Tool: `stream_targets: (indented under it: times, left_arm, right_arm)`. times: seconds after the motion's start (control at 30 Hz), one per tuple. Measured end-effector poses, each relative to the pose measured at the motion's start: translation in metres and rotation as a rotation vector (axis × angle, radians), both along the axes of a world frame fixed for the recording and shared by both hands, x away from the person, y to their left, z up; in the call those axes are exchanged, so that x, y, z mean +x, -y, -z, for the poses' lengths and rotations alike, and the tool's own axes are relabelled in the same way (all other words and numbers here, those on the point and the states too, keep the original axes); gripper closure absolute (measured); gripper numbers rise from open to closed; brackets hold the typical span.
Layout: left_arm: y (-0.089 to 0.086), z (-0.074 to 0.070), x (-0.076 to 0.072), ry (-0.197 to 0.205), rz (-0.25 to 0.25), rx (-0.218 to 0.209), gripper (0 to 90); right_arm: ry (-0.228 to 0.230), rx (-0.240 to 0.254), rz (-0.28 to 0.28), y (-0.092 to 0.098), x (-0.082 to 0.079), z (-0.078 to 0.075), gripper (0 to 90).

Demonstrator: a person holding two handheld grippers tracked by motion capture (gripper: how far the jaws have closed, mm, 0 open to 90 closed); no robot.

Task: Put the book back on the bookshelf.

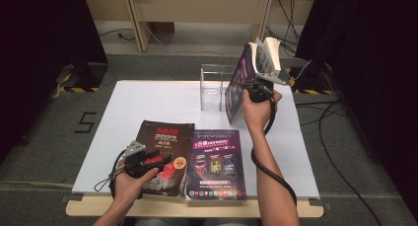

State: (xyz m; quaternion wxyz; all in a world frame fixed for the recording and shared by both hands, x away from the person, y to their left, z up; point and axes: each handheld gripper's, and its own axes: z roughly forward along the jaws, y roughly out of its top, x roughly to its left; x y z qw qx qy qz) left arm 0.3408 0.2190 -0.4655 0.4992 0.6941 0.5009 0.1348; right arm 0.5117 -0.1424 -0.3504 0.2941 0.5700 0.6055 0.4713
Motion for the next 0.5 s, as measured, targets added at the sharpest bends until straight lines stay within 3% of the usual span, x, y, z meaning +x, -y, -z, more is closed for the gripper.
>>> stream_targets:
  times: [0.2,0.5]
  left_arm:
    - [-0.002,0.000,0.001,-0.002,-0.001,0.000,37.9]
    - [-0.002,0.001,0.001,-0.002,-0.002,-0.002,38.4]
  right_arm:
    - [0.028,-0.033,-0.021,-0.010,0.006,-0.006,83.1]
    - [0.059,-0.039,-0.006,-0.013,0.019,-0.013,83.0]
